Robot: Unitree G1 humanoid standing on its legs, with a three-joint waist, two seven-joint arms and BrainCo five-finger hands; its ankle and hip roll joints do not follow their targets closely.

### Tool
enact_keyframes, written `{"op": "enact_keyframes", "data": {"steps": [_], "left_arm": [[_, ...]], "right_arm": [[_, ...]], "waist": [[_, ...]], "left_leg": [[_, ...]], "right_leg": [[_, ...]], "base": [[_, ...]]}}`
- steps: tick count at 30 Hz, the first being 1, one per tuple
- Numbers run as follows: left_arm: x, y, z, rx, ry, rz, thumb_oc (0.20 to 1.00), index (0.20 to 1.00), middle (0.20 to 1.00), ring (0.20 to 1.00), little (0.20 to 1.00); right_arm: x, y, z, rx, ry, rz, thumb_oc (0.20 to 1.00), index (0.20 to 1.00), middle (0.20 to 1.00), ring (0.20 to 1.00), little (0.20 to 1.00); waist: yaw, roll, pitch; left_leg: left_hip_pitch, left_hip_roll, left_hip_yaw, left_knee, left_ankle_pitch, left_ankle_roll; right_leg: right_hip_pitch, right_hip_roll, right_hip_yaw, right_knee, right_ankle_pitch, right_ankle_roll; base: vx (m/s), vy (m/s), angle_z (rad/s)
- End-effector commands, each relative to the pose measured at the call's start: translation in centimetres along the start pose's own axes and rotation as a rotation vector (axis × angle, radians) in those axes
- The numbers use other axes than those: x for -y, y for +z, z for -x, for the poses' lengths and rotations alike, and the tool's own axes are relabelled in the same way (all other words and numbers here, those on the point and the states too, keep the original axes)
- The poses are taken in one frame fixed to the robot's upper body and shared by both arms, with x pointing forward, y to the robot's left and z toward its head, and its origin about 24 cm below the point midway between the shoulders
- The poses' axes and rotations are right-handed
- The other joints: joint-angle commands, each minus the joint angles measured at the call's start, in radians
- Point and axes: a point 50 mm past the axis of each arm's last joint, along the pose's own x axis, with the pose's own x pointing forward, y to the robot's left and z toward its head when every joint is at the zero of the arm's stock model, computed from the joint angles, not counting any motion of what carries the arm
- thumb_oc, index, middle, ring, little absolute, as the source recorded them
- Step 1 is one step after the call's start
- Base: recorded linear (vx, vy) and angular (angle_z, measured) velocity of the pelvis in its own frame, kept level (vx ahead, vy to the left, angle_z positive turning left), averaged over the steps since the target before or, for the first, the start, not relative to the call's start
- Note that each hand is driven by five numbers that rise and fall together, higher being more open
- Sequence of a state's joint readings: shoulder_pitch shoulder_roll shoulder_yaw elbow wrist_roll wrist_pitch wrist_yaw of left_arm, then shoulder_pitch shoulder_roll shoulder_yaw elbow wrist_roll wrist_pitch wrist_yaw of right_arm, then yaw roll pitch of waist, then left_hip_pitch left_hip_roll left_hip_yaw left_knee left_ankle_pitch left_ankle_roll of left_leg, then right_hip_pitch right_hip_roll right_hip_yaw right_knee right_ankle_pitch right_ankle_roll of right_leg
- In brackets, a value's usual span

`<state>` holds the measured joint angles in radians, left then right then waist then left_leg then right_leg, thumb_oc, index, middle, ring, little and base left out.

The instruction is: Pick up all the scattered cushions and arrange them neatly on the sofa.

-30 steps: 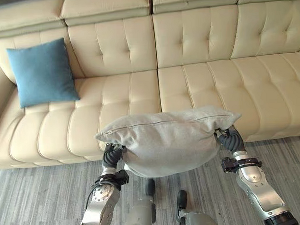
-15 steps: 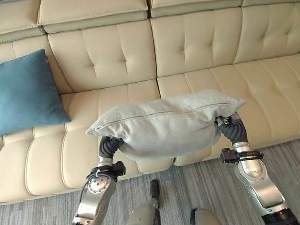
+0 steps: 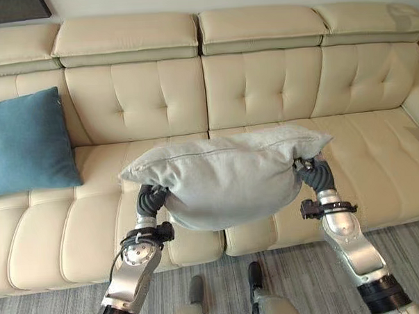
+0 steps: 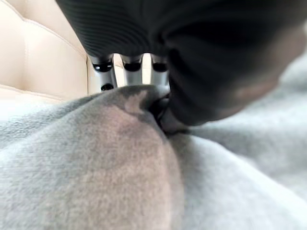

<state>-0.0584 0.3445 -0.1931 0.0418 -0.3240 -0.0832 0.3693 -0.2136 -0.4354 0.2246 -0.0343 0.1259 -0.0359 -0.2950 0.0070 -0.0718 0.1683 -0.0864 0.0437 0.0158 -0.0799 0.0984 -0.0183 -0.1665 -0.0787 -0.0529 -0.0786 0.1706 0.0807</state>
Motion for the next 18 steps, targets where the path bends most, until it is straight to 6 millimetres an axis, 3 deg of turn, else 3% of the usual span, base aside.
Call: {"op": "enact_keyframes", "data": {"steps": [1, 3, 4, 5, 6, 8, 9, 13, 18], "left_arm": [[3.9, 6.2, -3.2, 0.311, -0.09, -0.003, 0.2, 0.2, 0.2, 0.2, 0.2], [4.4, 7.5, -4.5, 0.352, -0.082, -0.022, 0.2, 0.2, 0.2, 0.2, 0.2], [4.8, 9.8, -6.7, 0.408, -0.059, -0.072, 0.2, 0.2, 0.2, 0.2, 0.2], [4.9, 10.0, -6.9, 0.413, -0.058, -0.071, 0.2, 0.2, 0.2, 0.2, 0.2], [5.0, 13.0, -8.7, 0.489, -0.031, -0.108, 0.2, 0.2, 0.2, 0.2, 0.2], [5.0, 14.5, -9.6, 0.522, -0.013, -0.127, 0.2, 0.2, 0.2, 0.2, 0.2], [4.7, 16.5, -10.8, 0.552, 0.019, -0.164, 0.2, 0.2, 0.2, 0.2, 0.2], [3.9, 20.4, -12.4, 0.617, 0.089, -0.242, 0.2, 0.2, 0.2, 0.2, 0.2], [3.1, 23.7, -14.4, 0.617, 0.173, -0.366, 0.2, 0.2, 0.2, 0.2, 0.2]], "right_arm": [[-1.7, 6.3, -3.6, 0.287, 0.03, -0.041, 0.2, 0.2, 0.2, 0.2, 0.2], [-1.9, 6.9, -5.0, 0.296, 0.026, -0.024, 0.2, 0.2, 0.2, 0.2, 0.2], [-1.5, 7.7, -7.3, 0.285, 0.007, -0.003, 0.2, 0.2, 0.2, 0.2, 0.2], [-1.5, 7.8, -7.4, 0.29, 0.005, -0.004, 0.2, 0.2, 0.2, 0.2, 0.2], [-0.6, 9.9, -9.8, 0.32, -0.029, 0.048, 0.2, 0.2, 0.2, 0.2, 0.2], [-0.3, 10.9, -10.8, 0.33, -0.044, 0.052, 0.2, 0.2, 0.2, 0.2, 0.2], [0.2, 12.5, -12.2, 0.344, -0.076, 0.068, 0.2, 0.2, 0.2, 0.2, 0.2], [1.0, 15.2, -14.0, 0.371, -0.13, 0.085, 0.2, 0.2, 0.2, 0.2, 0.2], [0.9, 17.0, -16.0, 0.347, -0.156, 0.101, 0.2, 0.2, 0.2, 0.2, 0.2]], "waist": [[0.013, 0.004, -0.045], [0.014, 0.002, -0.029], [0.019, -0.004, -0.005], [0.018, -0.003, -0.001], [0.022, -0.009, 0.025], [0.023, -0.012, 0.04], [0.023, -0.015, 0.055], [0.022, -0.014, 0.081], [0.024, -0.016, 0.111]], "left_leg": [[0.03, -0.022, 0.005, 0.002, -0.099, -0.012], [0.016, -0.02, 0.002, 0.005, -0.095, -0.015], [-0.023, -0.018, -0.004, 0.013, -0.087, -0.02], [-0.027, -0.018, -0.004, 0.015, -0.087, -0.02], [-0.077, -0.016, -0.009, 0.033, -0.081, -0.026], [-0.109, -0.017, -0.011, 0.045, -0.078, -0.029], [-0.153, -0.016, -0.013, 0.059, -0.07, -0.032], [-0.23, -0.014, -0.018, 0.074, -0.059, -0.04], [-0.307, -0.02, -0.022, 0.088, -0.052, -0.046]], "right_leg": [[0.085, -0.021, -0.009, 0.123, -0.236, 0.038], [0.069, -0.02, -0.012, 0.131, -0.238, 0.037], [0.036, -0.017, -0.014, 0.139, -0.236, 0.036], [0.032, -0.017, -0.015, 0.141, -0.236, 0.036], [-0.012, -0.014, -0.016, 0.155, -0.23, 0.036], [-0.038, -0.013, -0.016, 0.161, -0.224, 0.037], [-0.072, -0.011, -0.013, 0.165, -0.214, 0.038], [-0.133, -0.015, -0.019, 0.166, -0.201, 0.041], [-0.203, -0.017, -0.023, 0.171, -0.19, 0.041]], "base": [[-0.01, -0.044, 0.12], [-0.07, -0.032, 0.06], [-0.09, -0.025, 0.07], [-0.14, -0.049, 0.14], [-0.1, -0.032, 0.15], [-0.09, -0.02, 0.15], [-0.06, -0.001, 0.09], [-0.05, 0.005, 0.01], [-0.04, 0.005, 0.05]]}}
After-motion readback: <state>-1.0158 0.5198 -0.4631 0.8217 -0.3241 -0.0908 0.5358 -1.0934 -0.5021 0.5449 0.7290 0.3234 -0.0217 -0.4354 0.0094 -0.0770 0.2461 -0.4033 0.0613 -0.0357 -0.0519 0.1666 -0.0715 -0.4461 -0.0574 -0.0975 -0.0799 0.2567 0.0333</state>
